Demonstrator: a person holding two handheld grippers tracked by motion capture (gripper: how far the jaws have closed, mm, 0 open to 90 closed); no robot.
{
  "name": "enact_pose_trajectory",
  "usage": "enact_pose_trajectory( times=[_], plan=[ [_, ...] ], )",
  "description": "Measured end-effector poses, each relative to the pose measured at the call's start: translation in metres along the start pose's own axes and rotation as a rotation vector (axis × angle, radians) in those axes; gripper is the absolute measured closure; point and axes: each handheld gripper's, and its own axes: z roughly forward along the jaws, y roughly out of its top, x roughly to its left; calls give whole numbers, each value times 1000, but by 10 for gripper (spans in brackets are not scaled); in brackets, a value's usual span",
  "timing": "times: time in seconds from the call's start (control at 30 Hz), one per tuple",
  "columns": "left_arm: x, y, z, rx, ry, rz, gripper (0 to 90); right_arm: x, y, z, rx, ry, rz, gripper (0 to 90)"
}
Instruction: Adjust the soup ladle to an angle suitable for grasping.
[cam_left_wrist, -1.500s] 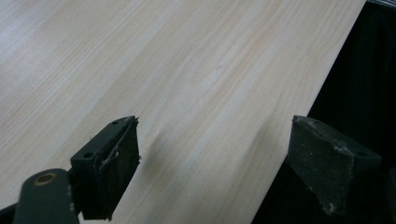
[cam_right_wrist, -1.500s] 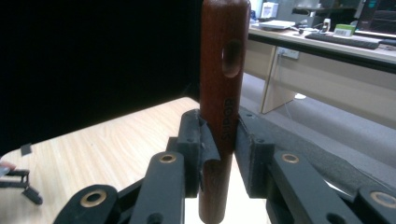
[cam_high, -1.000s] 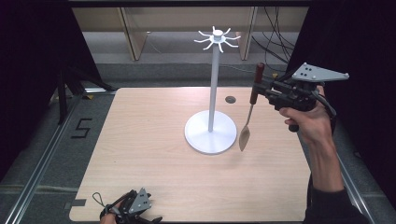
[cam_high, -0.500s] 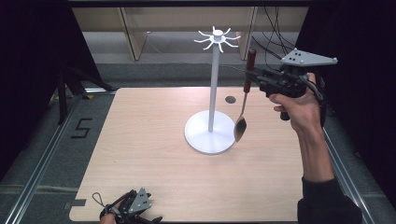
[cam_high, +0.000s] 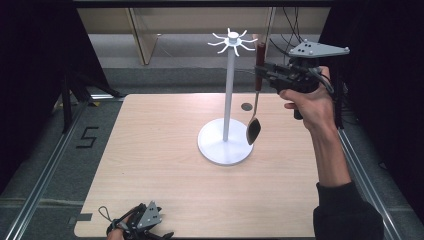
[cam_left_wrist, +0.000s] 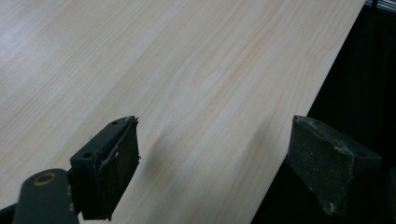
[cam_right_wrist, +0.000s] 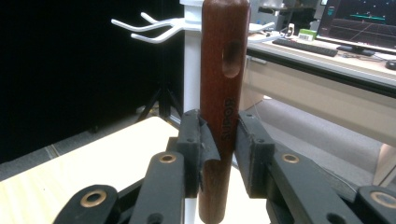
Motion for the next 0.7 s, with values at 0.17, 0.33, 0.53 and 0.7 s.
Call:
enact_pose_trajectory(
  times=[0.17, 0.33, 0.53, 0.7],
  plan=[
    [0, 0, 0, 3, 13, 4, 158, 1, 3, 5, 21, -8, -12, 738],
    [0, 0, 0, 3, 12, 4, 159, 1, 7, 12, 39, -18, -2, 737],
    [0, 0, 0, 1, 9, 4, 158, 5, 10, 19, 61, -23, 7, 737],
    [0, 0, 0, 0, 6, 5, 158, 9, 10, 28, 82, -32, 12, 737]
  ],
)
